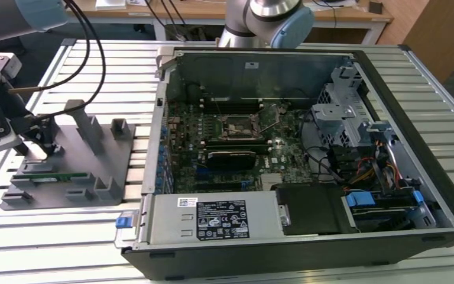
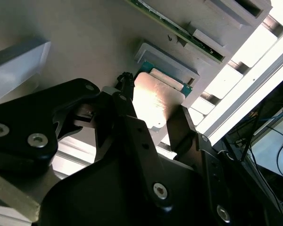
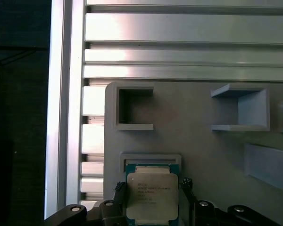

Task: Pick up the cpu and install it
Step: 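Pick up the cpu and move it towards the insertion slot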

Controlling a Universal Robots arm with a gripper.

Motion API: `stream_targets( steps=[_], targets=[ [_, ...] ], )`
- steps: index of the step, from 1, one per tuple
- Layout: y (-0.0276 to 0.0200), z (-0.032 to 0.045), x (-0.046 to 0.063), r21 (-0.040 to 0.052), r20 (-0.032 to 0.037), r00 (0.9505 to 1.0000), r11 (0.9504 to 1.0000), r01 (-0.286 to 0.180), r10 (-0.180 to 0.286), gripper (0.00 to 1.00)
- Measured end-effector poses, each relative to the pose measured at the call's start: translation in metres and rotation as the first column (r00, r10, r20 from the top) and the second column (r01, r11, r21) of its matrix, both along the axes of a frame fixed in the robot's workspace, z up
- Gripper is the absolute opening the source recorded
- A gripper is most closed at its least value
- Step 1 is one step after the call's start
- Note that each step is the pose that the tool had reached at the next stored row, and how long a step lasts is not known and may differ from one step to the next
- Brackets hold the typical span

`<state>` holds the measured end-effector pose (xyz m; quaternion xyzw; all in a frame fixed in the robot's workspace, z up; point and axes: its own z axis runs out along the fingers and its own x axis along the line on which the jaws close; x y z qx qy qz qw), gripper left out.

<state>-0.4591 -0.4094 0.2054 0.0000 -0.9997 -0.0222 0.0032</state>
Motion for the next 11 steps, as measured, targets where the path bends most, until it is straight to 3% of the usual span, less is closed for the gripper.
stream_targets(
  steps=[11],
  targets=[
    [0.0, 0.0086, 0.0, 0.0001, 0.0001, 1.0, 1.0, 0.0, 0.0, 0.53]
  ],
)
